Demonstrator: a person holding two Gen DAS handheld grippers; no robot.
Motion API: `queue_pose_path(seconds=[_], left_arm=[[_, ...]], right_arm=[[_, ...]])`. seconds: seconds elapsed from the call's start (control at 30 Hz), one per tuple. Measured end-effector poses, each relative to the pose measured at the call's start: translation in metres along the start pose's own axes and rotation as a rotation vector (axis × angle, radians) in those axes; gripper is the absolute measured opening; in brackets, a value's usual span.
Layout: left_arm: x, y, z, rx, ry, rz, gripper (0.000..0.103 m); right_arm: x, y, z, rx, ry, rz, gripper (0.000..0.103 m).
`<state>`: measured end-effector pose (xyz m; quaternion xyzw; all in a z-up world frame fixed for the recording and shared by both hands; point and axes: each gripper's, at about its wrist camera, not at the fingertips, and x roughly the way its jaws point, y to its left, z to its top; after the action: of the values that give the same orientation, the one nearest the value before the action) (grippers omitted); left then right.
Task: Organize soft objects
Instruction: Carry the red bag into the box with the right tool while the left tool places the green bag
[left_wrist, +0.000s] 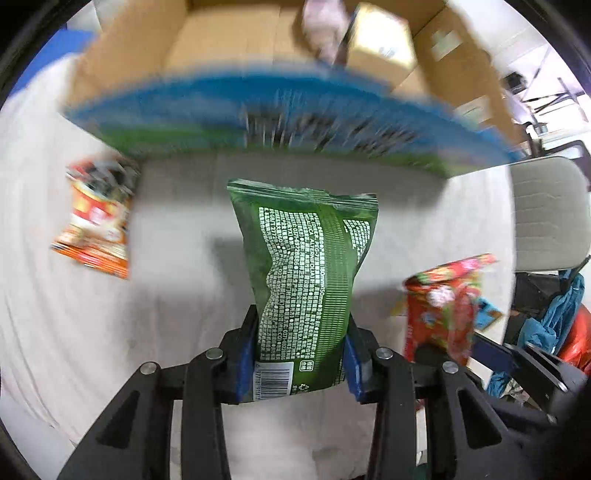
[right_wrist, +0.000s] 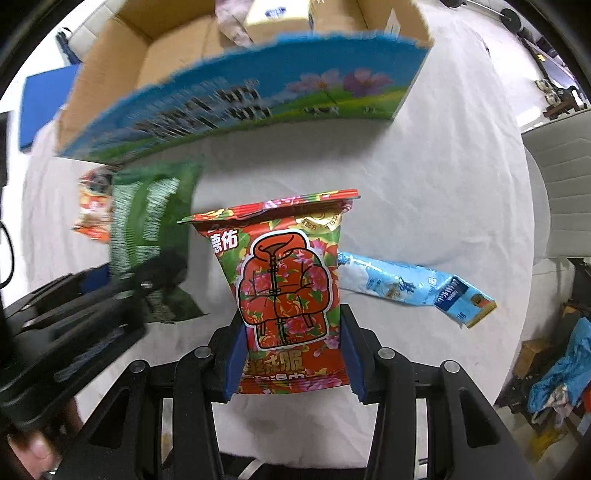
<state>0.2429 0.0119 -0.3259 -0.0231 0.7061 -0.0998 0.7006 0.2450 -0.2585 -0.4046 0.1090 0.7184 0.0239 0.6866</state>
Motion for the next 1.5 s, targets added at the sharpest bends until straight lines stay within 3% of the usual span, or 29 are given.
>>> queue_pose_path(seconds=[0.07,0.23,0.4,0.6,0.77,1.07,1.27,1.3,1.37,1.4,1.5], left_arm=[[-0.039,0.0,-0.008,0.003,-0.059,-0.018,0.037],[-0.112,0.005,0.028,0.0,-0.183,-0.058,0.037],[-0.126,-0.019,0.078,0.003,-0.251,-0.025,0.037],[-0.087,0.0,0.137,-0.052,-0.155,-0.014,0.037],[-0.053,0.015,0.163,-0.111,-0.048,-0.042,0.037],[0.0,0.013,0.177,-0.107,0.104,-0.057,0.037],[0.013,0.005,0.177,-0.085,0.128,-0.025,0.039],[0.013,0.004,0.177,-0.084,0.127,-0.01,0.039],[0.008,0.003,0.177,-0.077,0.116,0.012,0.04],[0.006,0.002,0.176,-0.075,0.108,0.018,0.041],[-0.004,0.001,0.175,-0.078,0.085,0.028,0.05]], right_arm=[[-0.024,-0.002,-0.002,-0.006,-0.023,0.03,0.048],[-0.093,0.0,0.018,-0.012,-0.118,0.109,0.048],[-0.127,0.019,0.066,-0.034,-0.196,0.095,0.048],[-0.108,0.05,0.13,-0.046,-0.17,0.079,0.048],[-0.069,0.07,0.17,-0.055,-0.109,0.051,0.048],[-0.007,0.079,0.193,-0.079,-0.003,-0.018,0.048],[0.006,0.078,0.199,-0.084,0.032,-0.049,0.05],[0.008,0.077,0.199,-0.081,0.045,-0.046,0.051],[0.007,0.077,0.198,-0.082,0.051,-0.043,0.073],[0.006,0.077,0.197,-0.082,0.041,-0.039,0.078],[-0.001,0.079,0.195,-0.086,0.022,-0.036,0.08]])
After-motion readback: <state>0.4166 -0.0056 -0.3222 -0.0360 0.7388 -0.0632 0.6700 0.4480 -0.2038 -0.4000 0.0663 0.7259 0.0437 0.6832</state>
